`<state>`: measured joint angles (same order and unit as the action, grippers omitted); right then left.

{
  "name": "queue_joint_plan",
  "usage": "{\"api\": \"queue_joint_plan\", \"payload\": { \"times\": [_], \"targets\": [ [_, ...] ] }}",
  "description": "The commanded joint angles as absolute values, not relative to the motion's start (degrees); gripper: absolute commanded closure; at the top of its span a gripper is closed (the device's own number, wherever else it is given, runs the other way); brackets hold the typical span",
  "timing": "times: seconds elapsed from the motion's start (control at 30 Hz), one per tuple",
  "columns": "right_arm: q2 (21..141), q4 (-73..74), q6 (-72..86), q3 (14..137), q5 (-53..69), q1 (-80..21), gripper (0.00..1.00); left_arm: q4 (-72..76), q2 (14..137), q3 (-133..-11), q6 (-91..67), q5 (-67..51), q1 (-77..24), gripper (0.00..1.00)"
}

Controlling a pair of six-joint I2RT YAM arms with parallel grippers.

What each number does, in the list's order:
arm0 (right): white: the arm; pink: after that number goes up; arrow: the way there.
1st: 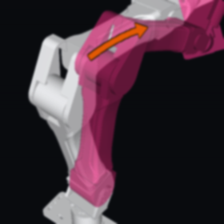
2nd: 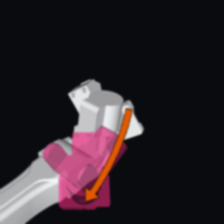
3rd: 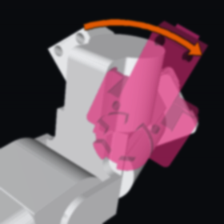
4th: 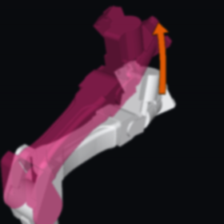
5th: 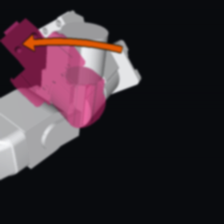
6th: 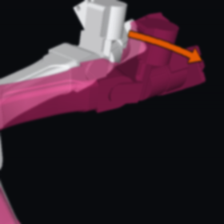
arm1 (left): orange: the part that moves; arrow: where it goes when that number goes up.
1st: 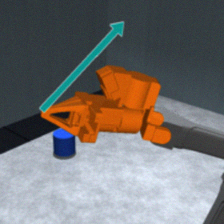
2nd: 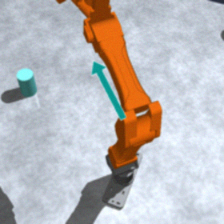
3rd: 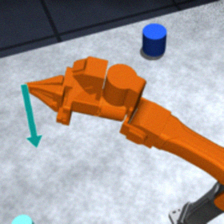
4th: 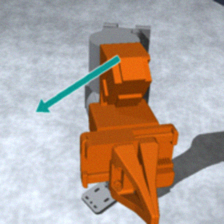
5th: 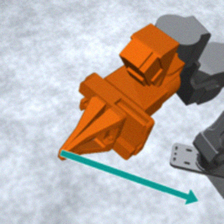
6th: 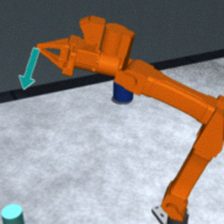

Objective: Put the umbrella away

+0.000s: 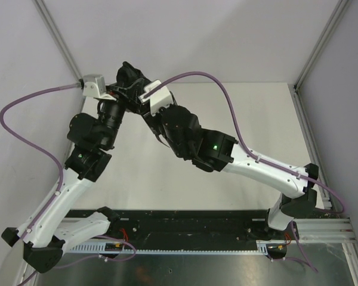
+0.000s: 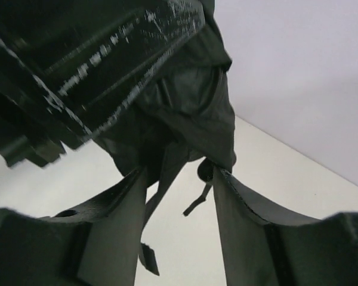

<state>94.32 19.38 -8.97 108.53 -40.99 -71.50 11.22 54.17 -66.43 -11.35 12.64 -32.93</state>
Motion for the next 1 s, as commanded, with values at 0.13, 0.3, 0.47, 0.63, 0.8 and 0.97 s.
{"api": "queue_joint_plan", "payload": {
  "times": [0.13,0.3,0.47,0.63,0.8,0.97],
  "targets": [
    [98.29,18.47,-14.67,115.25,-44.0,-71.31,0.77,14.54,52.72,-67.61,-6.29,13.35,-34.43,1.0],
    [98.59,25.62,-12.11,118.66,-40.11,-70.27,0.99,15.25,53.05,-67.63,-6.06,13.62,-34.39,1.0],
    [94.75,34.82,7.42,122.06,-11.15,-60.51,1.0,18.77,54.85,-68.28,-6.49,15.25,-34.37,1.0],
    [86.61,15.69,34.75,108.0,28.53,-46.45,1.0,23.7,56.82,-70.37,-9.56,15.42,-34.32,1.0],
    [85.15,-12.98,59.36,97.24,41.71,-42.94,1.0,28.7,58.05,-72.59,-18.93,13.05,-34.31,1.0],
    [86.24,-26.5,70.58,94.54,42.04,-45.41,1.0,31.5,60.0,-75.76,-25.52,11.95,-34.36,1.0]
  ]
}}
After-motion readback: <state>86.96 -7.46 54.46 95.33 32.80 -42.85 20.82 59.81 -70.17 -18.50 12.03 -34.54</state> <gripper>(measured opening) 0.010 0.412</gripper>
